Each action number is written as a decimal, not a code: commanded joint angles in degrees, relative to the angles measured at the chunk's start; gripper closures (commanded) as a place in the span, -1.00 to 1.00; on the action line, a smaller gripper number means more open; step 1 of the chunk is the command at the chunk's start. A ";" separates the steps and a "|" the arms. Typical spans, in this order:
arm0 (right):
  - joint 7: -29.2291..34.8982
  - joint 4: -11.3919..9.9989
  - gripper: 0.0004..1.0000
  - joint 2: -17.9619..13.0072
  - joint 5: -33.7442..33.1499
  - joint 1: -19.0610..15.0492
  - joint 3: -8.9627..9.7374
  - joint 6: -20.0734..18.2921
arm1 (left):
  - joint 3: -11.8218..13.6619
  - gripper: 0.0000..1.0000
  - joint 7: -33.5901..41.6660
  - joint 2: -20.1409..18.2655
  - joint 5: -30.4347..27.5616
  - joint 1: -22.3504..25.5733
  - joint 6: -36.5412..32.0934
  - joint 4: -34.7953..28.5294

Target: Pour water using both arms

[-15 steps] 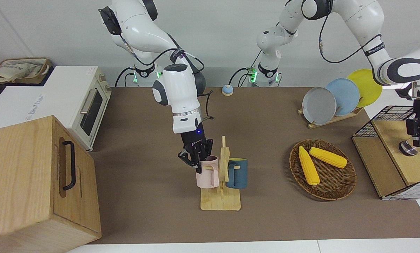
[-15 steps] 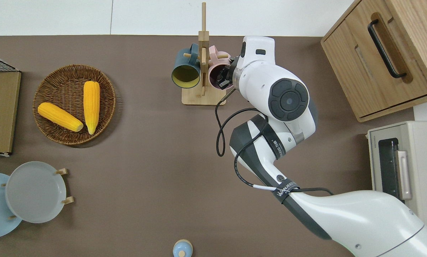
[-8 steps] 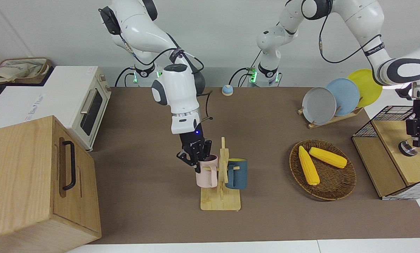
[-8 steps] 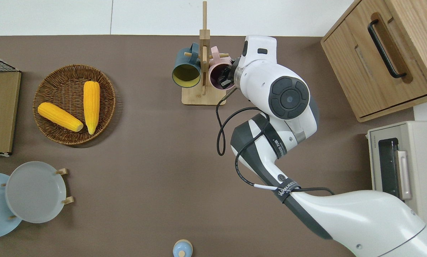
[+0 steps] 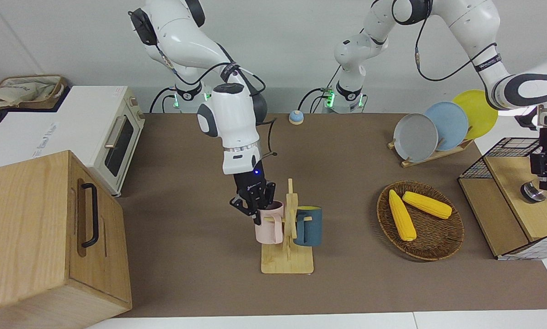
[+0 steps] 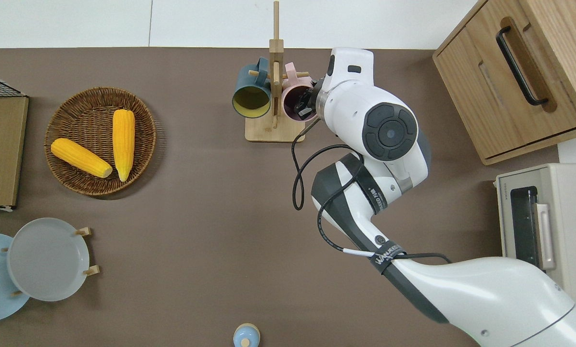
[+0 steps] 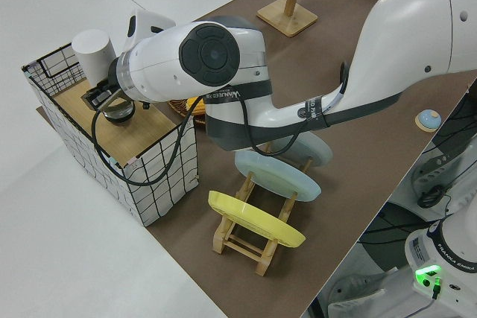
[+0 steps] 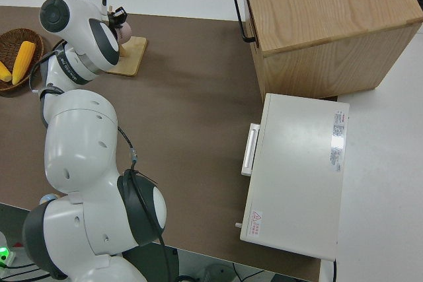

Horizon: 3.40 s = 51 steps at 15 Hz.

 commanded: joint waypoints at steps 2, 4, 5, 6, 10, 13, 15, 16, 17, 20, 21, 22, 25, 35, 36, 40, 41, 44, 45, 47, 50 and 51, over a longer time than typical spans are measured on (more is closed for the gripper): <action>2.11 0.65 0.83 0.44 -1.42 0.47 1.09 -2.48 | 0.31 1.00 -0.11 -1.31 -1.16 -0.55 0.81 0.20; 2.02 0.65 0.85 0.44 -1.42 0.64 1.09 -2.57 | 0.31 1.00 -0.11 -1.57 -1.16 -0.46 0.81 0.20; 2.02 0.65 0.85 0.44 -1.50 0.64 1.09 -2.66 | 0.39 1.00 -0.11 -1.66 -1.16 -0.46 0.81 0.28; 2.02 0.65 0.85 0.35 -1.50 0.64 1.09 -2.66 | 0.39 1.00 -0.11 -1.66 -1.16 -0.46 0.81 0.28; 1.93 0.74 0.85 0.35 -1.68 0.64 1.00 -3.80 | 0.39 1.00 -0.11 -1.75 -1.16 -0.46 0.72 0.28; 1.93 0.74 0.86 0.18 -1.77 0.64 1.09 -4.15 | 0.39 1.00 -0.20 -1.92 -1.07 -0.46 0.72 0.28; 1.93 0.83 0.87 0.17 -1.77 0.64 1.09 -4.24 | 0.48 1.00 -1.42 -2.10 -0.46 -0.64 0.72 0.37; 1.85 0.83 0.87 0.09 -1.77 0.64 1.09 -4.33 | 0.48 1.00 -1.95 -2.36 -0.37 -0.64 0.72 0.37; 1.67 0.83 0.87 0.09 -1.77 0.56 1.00 -4.33 | 0.48 1.00 -1.96 -2.45 -0.28 -0.72 0.72 0.37; 1.41 0.91 0.88 -0.09 -1.77 0.56 1.09 -5.11 | 0.48 1.00 -1.96 -2.45 -0.28 -0.72 0.72 0.37; 1.32 1.00 0.90 -0.18 -1.77 0.47 1.09 -5.82 | 0.48 1.00 -1.96 -2.45 -0.28 -0.72 0.72 0.37; 1.32 1.09 0.90 -0.35 -1.77 0.47 1.09 -6.08 | 0.48 1.00 -1.96 -2.45 -0.28 -0.72 0.72 0.37; 1.23 1.09 0.91 -0.53 -1.77 0.38 1.09 -6.17 | 0.48 1.00 -1.96 -2.45 -0.28 -0.72 0.72 0.37; -0.70 1.09 0.96 -1.49 -1.50 -0.15 1.09 -7.58 | 0.48 1.00 -1.96 -2.45 -0.28 -0.72 0.72 0.28; -0.79 1.09 0.96 -1.58 -1.50 -0.23 1.09 -7.67 | 0.48 1.00 -1.96 -2.45 -0.28 -0.72 0.72 0.20; -0.79 1.09 0.96 -2.02 -1.33 -0.41 1.18 -8.28 | 0.48 1.00 -1.96 -2.54 -0.28 -0.72 0.72 0.20; -0.88 1.09 0.96 -2.02 -1.33 -0.41 1.18 -8.37 | 0.48 1.00 -1.96 -2.54 -0.28 -0.72 0.72 0.20; -0.97 1.09 0.96 -2.29 -1.24 -0.50 1.18 -8.46 | 0.48 1.00 -1.96 -2.54 -0.28 -0.64 0.72 0.20; -1.05 1.09 0.96 -2.29 -1.15 -0.50 1.09 -8.55 | 0.48 1.00 -1.96 -2.54 -0.28 -0.55 0.72 0.20; -1.32 1.09 0.96 -2.46 -1.15 -0.59 1.09 -8.90 | 0.48 1.00 -1.96 -2.54 -0.28 -0.55 0.72 0.20; -2.37 1.09 0.96 -2.99 -0.98 -1.20 1.18 -9.34 | 0.48 1.00 -1.96 -2.54 -0.28 -0.55 0.72 0.20; -2.81 1.09 0.96 -3.34 -0.89 -1.38 1.18 -9.34 | 0.48 1.00 -1.96 -2.54 -0.28 -0.55 0.72 0.20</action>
